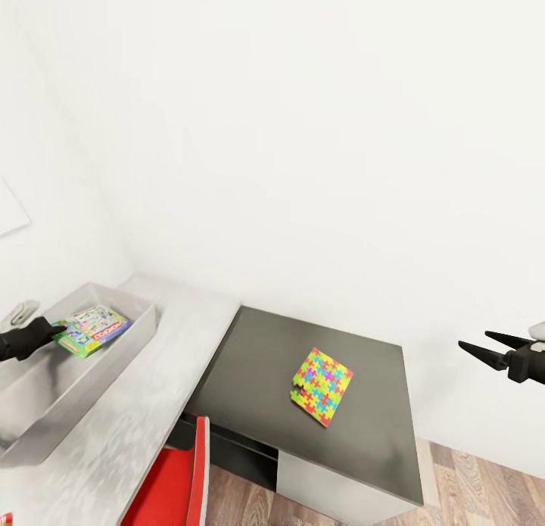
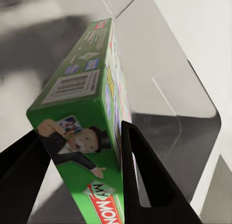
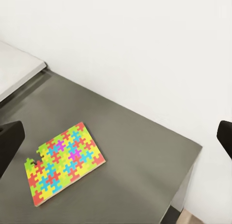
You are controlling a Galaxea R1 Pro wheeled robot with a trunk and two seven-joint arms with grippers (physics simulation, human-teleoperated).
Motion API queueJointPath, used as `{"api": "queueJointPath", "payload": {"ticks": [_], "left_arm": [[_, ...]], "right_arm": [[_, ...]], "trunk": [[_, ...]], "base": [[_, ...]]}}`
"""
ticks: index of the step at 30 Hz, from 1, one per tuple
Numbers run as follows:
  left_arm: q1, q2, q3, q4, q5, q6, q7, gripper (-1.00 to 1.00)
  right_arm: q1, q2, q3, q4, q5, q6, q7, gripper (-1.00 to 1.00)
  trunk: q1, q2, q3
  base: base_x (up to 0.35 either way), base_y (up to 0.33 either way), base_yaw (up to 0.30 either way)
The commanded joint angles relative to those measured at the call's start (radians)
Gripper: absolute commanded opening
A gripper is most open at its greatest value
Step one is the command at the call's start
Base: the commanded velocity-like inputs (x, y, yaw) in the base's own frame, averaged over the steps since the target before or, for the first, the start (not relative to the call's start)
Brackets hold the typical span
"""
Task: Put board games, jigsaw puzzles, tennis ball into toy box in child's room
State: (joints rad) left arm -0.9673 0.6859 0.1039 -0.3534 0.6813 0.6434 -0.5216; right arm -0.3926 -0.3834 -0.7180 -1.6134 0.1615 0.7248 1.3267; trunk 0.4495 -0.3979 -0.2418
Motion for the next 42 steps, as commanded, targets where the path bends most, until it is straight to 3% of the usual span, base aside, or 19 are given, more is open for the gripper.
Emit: {"api": "queueJointPath", "payload": {"ticks": [1, 8, 24, 25, 42], "left_arm": [[-0.002, -0.001, 0.006, 0.0, -0.013, 0.007, -0.001, -1.0], [-0.004, -0.003, 0.006, 0.001, -0.039, 0.007, -0.001, -1.0], [-0.004, -0.005, 0.007, 0.001, -0.042, 0.007, -0.001, -1.0], [-0.004, -0.006, 0.007, 0.001, -0.042, 0.007, -0.001, 1.0], [-0.004, 0.001, 0.007, 0.001, -0.044, 0.014, 0.005, 1.0]], "right_arm": [[-0.002, 0.0, -0.001, -0.001, 0.009, 0.009, 0.009, 1.0], [-0.002, 0.0, -0.003, -0.001, 0.009, 0.008, 0.01, 1.0], [-0.002, 0.0, -0.003, -0.001, 0.009, 0.008, 0.01, 1.0], [-0.002, 0.0, -0.003, -0.001, 0.009, 0.008, 0.01, 1.0], [-0.001, 0.0, -0.002, -0.001, 0.009, 0.008, 0.011, 1.0]], "trunk": [[0.001, -0.002, -0.004], [0.001, -0.002, -0.015], [0.001, -0.002, -0.032], [0.001, -0.002, -0.032], [0.001, -0.002, -0.032]], "base": [[0.0, 0.0, 0.0], [0.0, 0.0, 0.0], [0.0, 0.0, 0.0], [0.0, 0.0, 0.0], [0.0, 0.0, 0.0]]}}
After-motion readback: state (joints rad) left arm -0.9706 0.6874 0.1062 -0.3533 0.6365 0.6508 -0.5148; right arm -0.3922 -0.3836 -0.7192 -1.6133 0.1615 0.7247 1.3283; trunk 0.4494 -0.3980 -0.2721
